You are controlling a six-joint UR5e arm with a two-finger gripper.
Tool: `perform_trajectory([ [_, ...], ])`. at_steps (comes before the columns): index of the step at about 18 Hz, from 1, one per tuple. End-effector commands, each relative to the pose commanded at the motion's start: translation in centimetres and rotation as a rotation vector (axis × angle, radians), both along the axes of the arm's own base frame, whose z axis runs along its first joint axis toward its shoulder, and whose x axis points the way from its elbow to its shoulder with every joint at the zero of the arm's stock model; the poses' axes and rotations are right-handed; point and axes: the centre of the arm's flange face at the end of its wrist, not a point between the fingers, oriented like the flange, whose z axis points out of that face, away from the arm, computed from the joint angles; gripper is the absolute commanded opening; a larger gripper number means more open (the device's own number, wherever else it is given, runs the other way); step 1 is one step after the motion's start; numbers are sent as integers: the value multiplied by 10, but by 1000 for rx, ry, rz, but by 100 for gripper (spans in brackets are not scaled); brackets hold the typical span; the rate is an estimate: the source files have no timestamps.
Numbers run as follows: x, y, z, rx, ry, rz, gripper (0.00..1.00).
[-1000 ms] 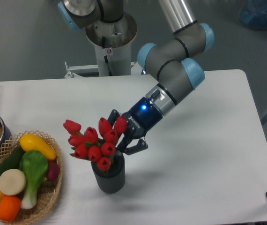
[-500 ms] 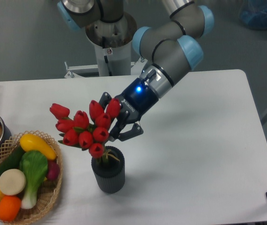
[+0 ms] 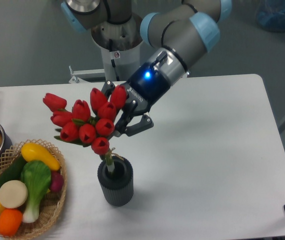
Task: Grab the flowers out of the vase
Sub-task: 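Lift the gripped tulips up out of the grey vase, then hold the tulip bouquet raised above the table, away from the vase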
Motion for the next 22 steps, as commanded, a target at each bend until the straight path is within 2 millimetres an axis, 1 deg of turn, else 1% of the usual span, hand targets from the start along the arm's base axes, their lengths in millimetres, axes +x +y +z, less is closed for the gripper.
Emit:
perform_trajectory([
  [2, -3, -1, 8, 7, 16, 6, 43],
  [4, -9, -8, 15, 11, 26, 23, 43],
  [8, -33, -29, 21, 14, 30, 78, 43],
  [10, -50, -43, 18, 13, 31, 113, 43],
  [13, -73, -62, 21, 19, 48, 158, 43],
  [14, -80, -67, 18, 20, 56, 167, 43],
  [16, -87, -74, 11, 20, 70, 177, 43],
  [18, -92, -81, -2, 13, 68, 185, 43],
  [19, -93, -83, -7, 13, 76, 185, 43],
  [22, -93, -84, -9, 12, 76, 185, 43],
])
